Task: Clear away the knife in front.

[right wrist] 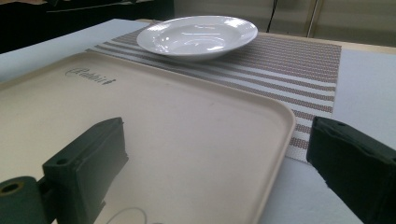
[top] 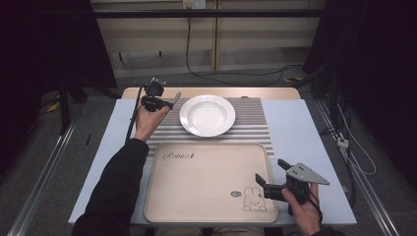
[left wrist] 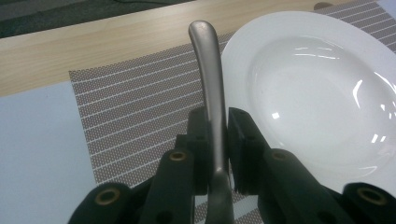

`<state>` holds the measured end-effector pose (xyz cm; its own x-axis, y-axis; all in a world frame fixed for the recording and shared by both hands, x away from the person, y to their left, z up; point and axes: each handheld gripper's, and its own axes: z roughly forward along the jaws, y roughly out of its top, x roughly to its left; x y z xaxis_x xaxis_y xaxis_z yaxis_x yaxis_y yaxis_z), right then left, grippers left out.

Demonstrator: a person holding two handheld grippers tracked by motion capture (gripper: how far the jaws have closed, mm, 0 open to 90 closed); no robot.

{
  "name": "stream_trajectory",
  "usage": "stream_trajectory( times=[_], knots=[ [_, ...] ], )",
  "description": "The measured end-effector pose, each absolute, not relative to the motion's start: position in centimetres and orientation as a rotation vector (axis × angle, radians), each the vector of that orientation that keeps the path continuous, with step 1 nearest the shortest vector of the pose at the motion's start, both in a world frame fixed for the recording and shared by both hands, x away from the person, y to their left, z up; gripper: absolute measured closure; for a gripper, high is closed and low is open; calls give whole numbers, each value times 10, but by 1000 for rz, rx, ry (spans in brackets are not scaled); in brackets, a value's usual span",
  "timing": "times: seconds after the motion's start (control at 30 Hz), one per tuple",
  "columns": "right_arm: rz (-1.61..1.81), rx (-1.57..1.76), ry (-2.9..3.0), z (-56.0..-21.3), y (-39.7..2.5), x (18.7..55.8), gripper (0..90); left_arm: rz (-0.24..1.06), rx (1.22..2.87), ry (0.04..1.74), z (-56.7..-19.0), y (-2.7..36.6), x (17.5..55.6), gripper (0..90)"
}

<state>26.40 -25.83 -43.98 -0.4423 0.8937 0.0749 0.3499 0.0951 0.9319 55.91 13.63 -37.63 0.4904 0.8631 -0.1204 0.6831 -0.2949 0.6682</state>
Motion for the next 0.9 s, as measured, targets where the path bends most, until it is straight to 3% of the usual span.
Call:
stream_trajectory(
  times=[0.9],
  knots=[
    [1330, 1220, 1845, -440, -258, 262, 45, 370, 2110, 1172, -361, 150, 503, 797]
  ],
)
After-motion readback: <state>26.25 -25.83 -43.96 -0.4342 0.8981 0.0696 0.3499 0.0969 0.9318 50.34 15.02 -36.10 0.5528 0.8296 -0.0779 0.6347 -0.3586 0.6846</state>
